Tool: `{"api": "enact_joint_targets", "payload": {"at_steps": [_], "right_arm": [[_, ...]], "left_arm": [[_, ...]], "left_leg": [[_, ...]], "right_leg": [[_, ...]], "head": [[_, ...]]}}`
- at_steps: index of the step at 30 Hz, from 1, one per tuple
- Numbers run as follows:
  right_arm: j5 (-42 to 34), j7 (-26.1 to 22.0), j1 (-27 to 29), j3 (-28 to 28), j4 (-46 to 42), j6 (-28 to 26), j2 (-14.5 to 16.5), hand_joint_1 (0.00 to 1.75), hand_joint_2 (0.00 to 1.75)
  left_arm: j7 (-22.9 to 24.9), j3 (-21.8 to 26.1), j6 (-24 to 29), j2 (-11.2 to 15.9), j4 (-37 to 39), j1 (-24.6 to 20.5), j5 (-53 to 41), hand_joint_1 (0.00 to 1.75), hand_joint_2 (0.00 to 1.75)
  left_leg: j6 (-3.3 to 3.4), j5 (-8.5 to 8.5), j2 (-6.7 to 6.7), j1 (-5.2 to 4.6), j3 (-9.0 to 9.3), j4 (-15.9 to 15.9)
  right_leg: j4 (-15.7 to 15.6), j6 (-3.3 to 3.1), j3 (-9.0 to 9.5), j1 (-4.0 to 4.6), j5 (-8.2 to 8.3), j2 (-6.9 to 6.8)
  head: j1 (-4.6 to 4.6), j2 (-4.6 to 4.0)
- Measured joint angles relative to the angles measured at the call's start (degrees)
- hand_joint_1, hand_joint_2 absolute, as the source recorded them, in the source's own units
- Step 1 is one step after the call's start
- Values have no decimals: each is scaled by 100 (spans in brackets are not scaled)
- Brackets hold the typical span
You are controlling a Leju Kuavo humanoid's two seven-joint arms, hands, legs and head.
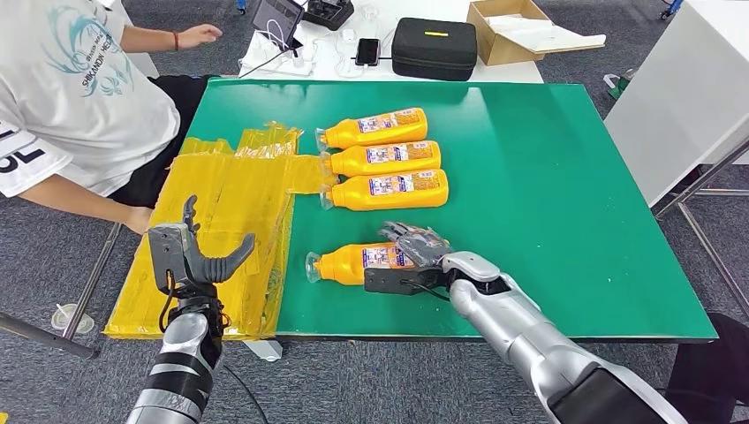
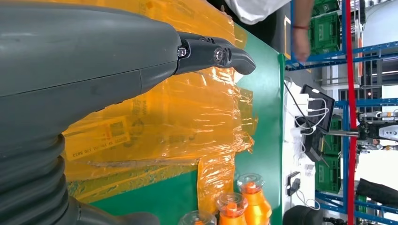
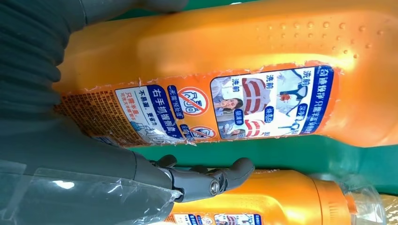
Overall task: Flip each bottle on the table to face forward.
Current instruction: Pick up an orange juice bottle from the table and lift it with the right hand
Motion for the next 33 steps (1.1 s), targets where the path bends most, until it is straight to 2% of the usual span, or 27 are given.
{"api": "enact_joint_targets", "payload": {"at_steps": [10,21,24,26,30,33], "right_arm": [[-265,-104,-40,57,-1,144,-121,175,175],[-652,-239,224,-84,-355,-233,-242,175,175],[-778,-438,623,-424,-779,-787,-217,175,175],[-665,-632,1039,-793,-1229,-1471,-97,175,175],[-287,-1252,1788,-1649,-2210,-3199,353,175,175],[-446,-1908,2154,-2187,-2704,-3892,669,175,175]], "left_arm": [[1,2,-2,0,62,-1,15,0,175],[0,7,-8,0,73,6,62,0,175],[10,10,-111,0,30,62,118,0,175],[72,14,-350,0,-70,144,270,0,175],[296,-52,-1141,0,-384,342,785,0,175],[455,-219,-1723,2,-596,407,1192,0,175]], "left_leg": [[0,0,0,0,8,0],[0,0,-2,0,10,0],[1,-1,-2,0,4,0],[2,-2,-2,1,-3,0],[1,-3,-2,6,-16,-1],[0,-4,-6,7,-21,-2]], "right_leg": [[0,0,7,0,0,0],[0,0,10,0,0,-1],[0,0,9,1,0,-1],[1,0,1,2,0,0],[1,-1,-18,7,-2,-1],[0,-3,-19,9,-5,-4]], "head": [[-2,-1],[-1,-1],[0,-1],[-2,-1],[-3,0],[-2,-1]]}}
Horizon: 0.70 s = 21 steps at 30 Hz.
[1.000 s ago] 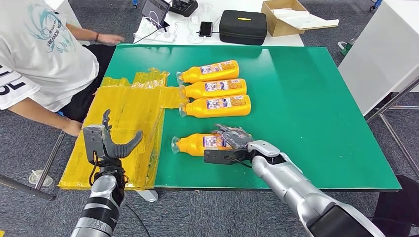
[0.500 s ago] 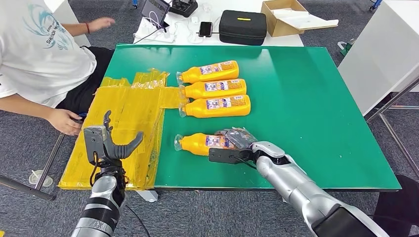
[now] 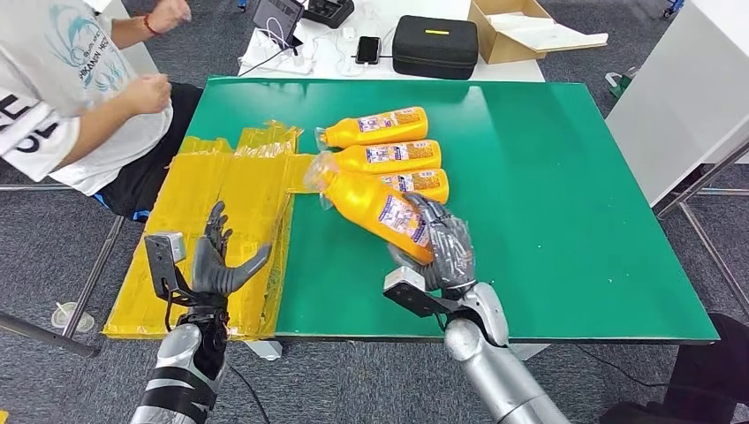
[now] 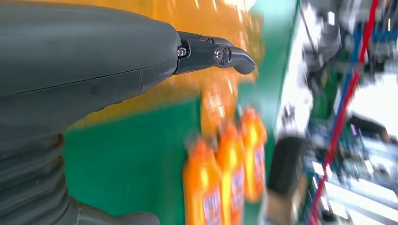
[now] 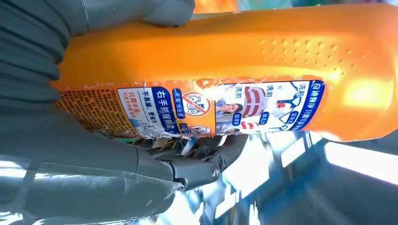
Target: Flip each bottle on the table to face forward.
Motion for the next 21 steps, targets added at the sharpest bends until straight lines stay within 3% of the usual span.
{"api": "enact_joint_targets", "payload": {"at_steps": [4,8,21], "right_arm": [[-291,-578,319,-491,-248,-323,309,175,175],[-423,-811,496,-758,-283,-339,507,175,175],[-592,-1237,550,-808,413,-150,968,175,175]], "left_arm": [[127,-256,-449,14,-180,1,398,0,175],[187,-468,-845,45,-281,4,700,0,175],[237,-988,-1614,131,-375,1,1091,0,175]], "left_leg": [[0,0,3,-4,0,0],[1,2,3,-7,0,0],[1,2,4,-4,-1,0]], "right_leg": [[-1,1,0,-6,3,1],[-1,3,1,-9,4,1],[0,3,-1,-6,4,2]], "head": [[2,0],[1,0],[2,1]]}}
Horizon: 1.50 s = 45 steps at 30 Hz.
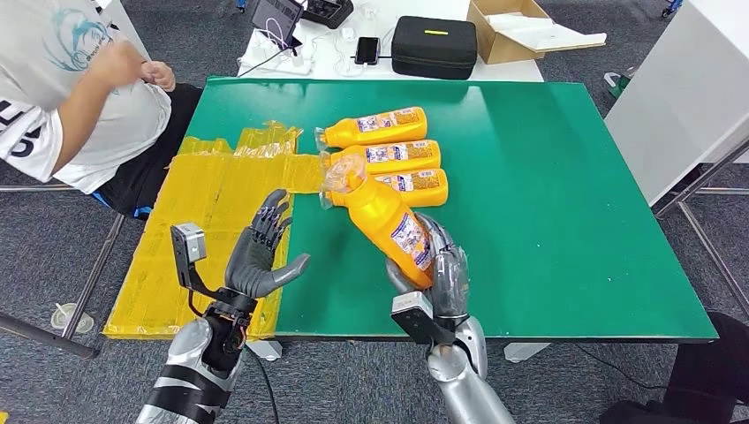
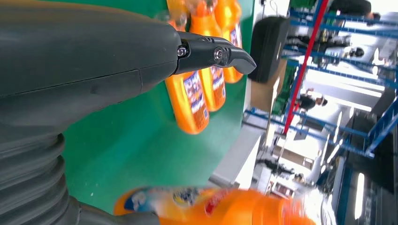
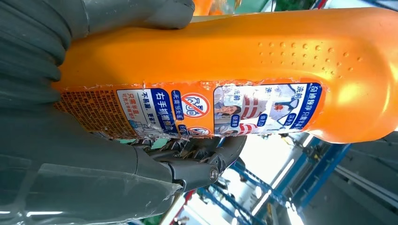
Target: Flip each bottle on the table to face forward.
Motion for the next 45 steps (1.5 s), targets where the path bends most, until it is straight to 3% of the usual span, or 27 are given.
{"api": "enact_joint_targets", "payload": {"at_steps": [15,32,45], "right_arm": [[271,-9,-420,828,732,-354,431,175,175],[173,-15,-686,1183,1502,-392,645,175,175],[87,-33,-787,1180,1795,-340,648,175,175]], "left_arm": [[49,-322,-225,2,298,-275,104,0,175],[90,-449,-880,16,544,-363,664,0,175],[131,-478,-976,62,592,-338,783,0,175]], "left_leg": [[-2,2,1,1,1,0],[-2,2,1,1,1,0],[-2,2,1,0,1,0]], "right_leg": [[1,0,0,1,0,1],[0,0,0,1,0,1],[0,0,0,1,0,1]], "head": [[0,-1],[0,0],[0,0]]}}
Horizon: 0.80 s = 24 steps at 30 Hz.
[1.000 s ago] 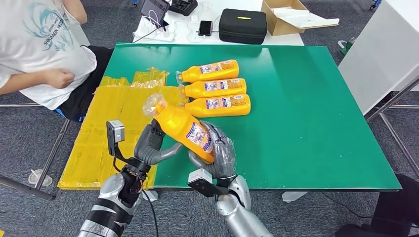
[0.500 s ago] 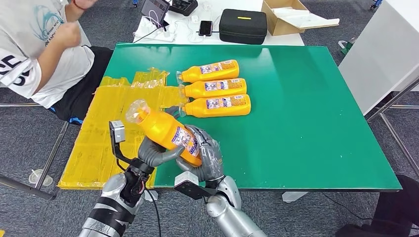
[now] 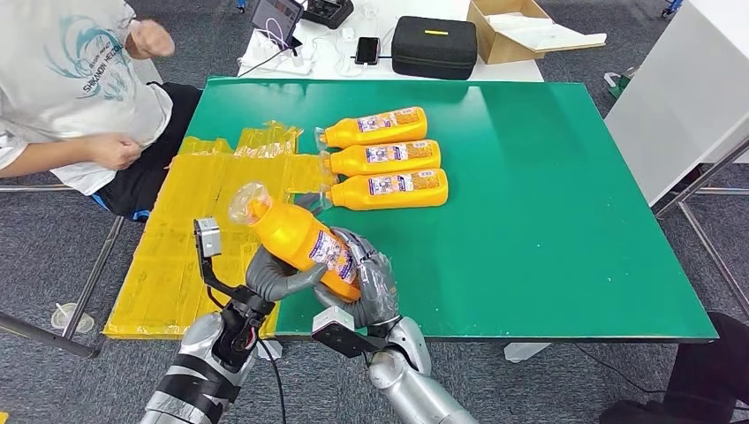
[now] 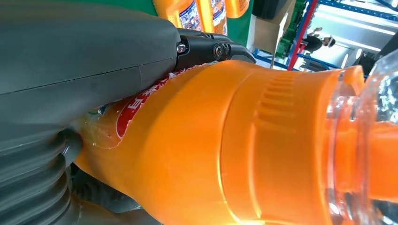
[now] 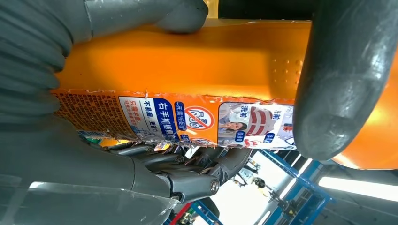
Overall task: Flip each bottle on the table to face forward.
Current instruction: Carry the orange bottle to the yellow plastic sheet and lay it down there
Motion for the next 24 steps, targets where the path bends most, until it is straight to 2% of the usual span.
{"api": "enact_joint_targets", "payload": {"at_steps": [8,10,11,14,15,16,24], "right_arm": [[-5,0,-55,8,121,-9,33,175,175],[-33,0,-69,29,149,-26,50,175,175],[-49,0,-73,43,163,-32,61,175,175],[-83,0,-83,67,205,-36,97,175,175],[-86,0,-88,73,221,-36,110,175,175],[-85,0,-96,79,241,-36,122,175,175],[-61,0,-168,100,409,-27,170,175,175]], "left_arm": [[-19,-5,16,3,16,-6,-66,0,175],[-61,-15,37,7,38,-18,-160,7,175],[-85,-25,54,12,53,-26,-206,26,175],[-161,-70,141,29,106,-64,-344,145,175],[-194,-81,168,33,124,-77,-383,171,175],[-228,-88,187,34,138,-87,-409,175,175],[-309,-86,190,33,153,-83,-378,175,175]], "left_leg": [[0,0,0,0,0,0],[0,0,0,0,0,0],[0,0,0,0,0,0],[0,0,0,0,0,0],[0,0,0,0,0,0],[0,0,1,0,0,0],[0,0,1,0,0,0]], "right_leg": [[0,0,0,0,0,0],[0,0,-1,0,0,0],[0,0,-1,0,0,0],[0,0,0,0,0,0],[0,0,0,0,0,0],[0,0,0,0,0,0],[0,0,0,0,0,0]], "head": [[-1,0],[-1,-1],[0,-1],[0,-1],[0,-1],[0,-1],[0,-1]]}}
